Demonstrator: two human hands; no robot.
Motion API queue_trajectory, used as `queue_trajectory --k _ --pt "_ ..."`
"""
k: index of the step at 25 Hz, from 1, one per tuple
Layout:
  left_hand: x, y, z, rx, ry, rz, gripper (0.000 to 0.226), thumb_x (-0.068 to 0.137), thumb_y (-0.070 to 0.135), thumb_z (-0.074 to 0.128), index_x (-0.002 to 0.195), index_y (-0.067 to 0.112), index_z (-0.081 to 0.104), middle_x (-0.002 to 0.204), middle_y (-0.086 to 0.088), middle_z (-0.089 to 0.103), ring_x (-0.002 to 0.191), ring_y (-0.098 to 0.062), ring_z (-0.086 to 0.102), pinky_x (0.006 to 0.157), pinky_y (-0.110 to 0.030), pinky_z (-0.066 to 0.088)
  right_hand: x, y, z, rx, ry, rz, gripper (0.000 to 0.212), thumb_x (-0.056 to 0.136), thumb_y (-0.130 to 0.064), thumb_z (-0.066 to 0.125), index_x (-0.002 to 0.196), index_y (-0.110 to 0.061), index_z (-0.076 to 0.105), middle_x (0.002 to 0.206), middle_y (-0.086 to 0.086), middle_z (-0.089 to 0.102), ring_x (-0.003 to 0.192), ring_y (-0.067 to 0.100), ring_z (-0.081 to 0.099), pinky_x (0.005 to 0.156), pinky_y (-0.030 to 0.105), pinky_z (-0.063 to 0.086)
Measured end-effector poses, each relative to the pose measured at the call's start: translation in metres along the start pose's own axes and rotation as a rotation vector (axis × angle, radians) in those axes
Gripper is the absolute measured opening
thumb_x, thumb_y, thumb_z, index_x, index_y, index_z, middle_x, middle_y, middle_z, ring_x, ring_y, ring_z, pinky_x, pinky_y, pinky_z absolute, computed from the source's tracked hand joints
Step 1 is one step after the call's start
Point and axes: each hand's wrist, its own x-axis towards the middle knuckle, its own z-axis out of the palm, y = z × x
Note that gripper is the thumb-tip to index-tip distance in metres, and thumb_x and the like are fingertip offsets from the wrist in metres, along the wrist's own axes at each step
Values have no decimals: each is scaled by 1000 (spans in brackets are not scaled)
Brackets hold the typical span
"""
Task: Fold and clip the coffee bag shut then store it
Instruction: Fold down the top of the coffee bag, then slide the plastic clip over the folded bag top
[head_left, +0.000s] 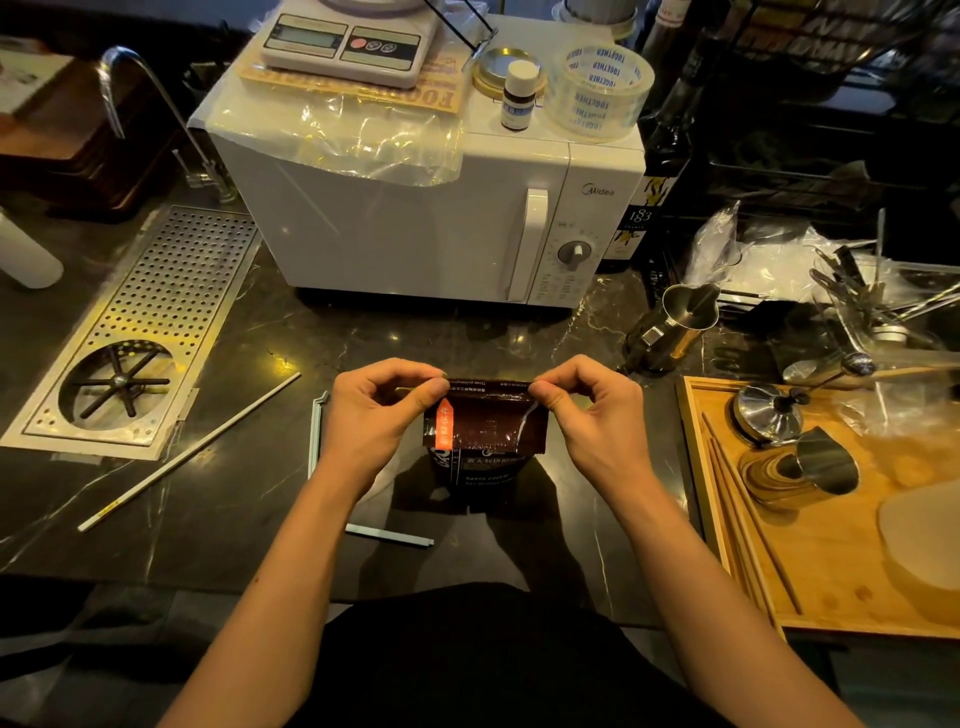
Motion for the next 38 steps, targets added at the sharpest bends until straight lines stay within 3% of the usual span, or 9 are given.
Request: queue_trajectory --k 5,8,11,14,20,23,30,34,38 --pt "-3 -7 4 61 -85 -48 21 82 11 75 99 22 73 105 3 74 104 -12 68 90 -31 56 6 6 -3 57 54 47 19 84 -6 72 76 -23 68 74 -9 67 75 6 64 74 23 53" --pt "-1 -13 7 30 -18 -76 17 87 9 70 98 21 73 112 1 72 109 -15 67 95 -39 55 2 8 1 161 24 86 14 85 -8 72 86 -22 71 80 1 70 79 21 66 74 31 56" --pt "-3 -15 10 18 -41 -111 20 90 12 68 108 20 70 114 2 71 113 -15 65 96 -38 53 -6 21 4 174 -72 127 19 85 -13 73 102 -19 71 95 5 70 89 25 68 82 45 58" --pt "-8 -14 15 15 -51 -103 24 90 15 68 114 18 69 111 2 73 110 -11 66 96 -34 53 -6 27 11 161 -62 151 10 84 -8 72 93 -12 71 94 4 67 88 24 66 82 52 56" --pt "-27 -5 3 -24 159 51 31 84 -6 67 98 21 74 99 11 76 103 -9 69 92 -24 53 2 -2 22 136 -124 9 19 81 1 72 85 -17 69 83 -4 60 77 10 58 71 27 48" --pt "-41 4 -19 -50 266 129 31 82 -10 67 94 18 73 95 13 76 101 -9 70 91 -22 52 5 -26 36 160 -192 -94 19 81 0 72 90 -16 70 86 -1 63 79 19 59 70 32 49" --pt "-98 6 -96 -53 610 162 39 81 -7 70 93 30 76 96 13 76 101 -14 69 96 -44 54 -8 -64 102 262 -468 -149 42 86 -17 72 125 -26 58 118 -1 60 93 13 62 79 26 55" --pt "-137 -7 -136 -37 810 133 35 80 -9 70 95 22 76 92 12 76 98 -13 69 95 -40 56 -25 -51 149 -126 -667 -308 44 90 -31 66 131 -27 53 116 -7 58 92 5 57 83 30 53" --pt "-166 -20 -169 -60 905 113 35 79 -11 69 93 21 76 89 15 76 93 -7 69 91 -29 56 -41 -35 189 -552 -874 -398 47 87 -42 65 131 -33 50 115 -4 57 108 18 60 81 41 55"
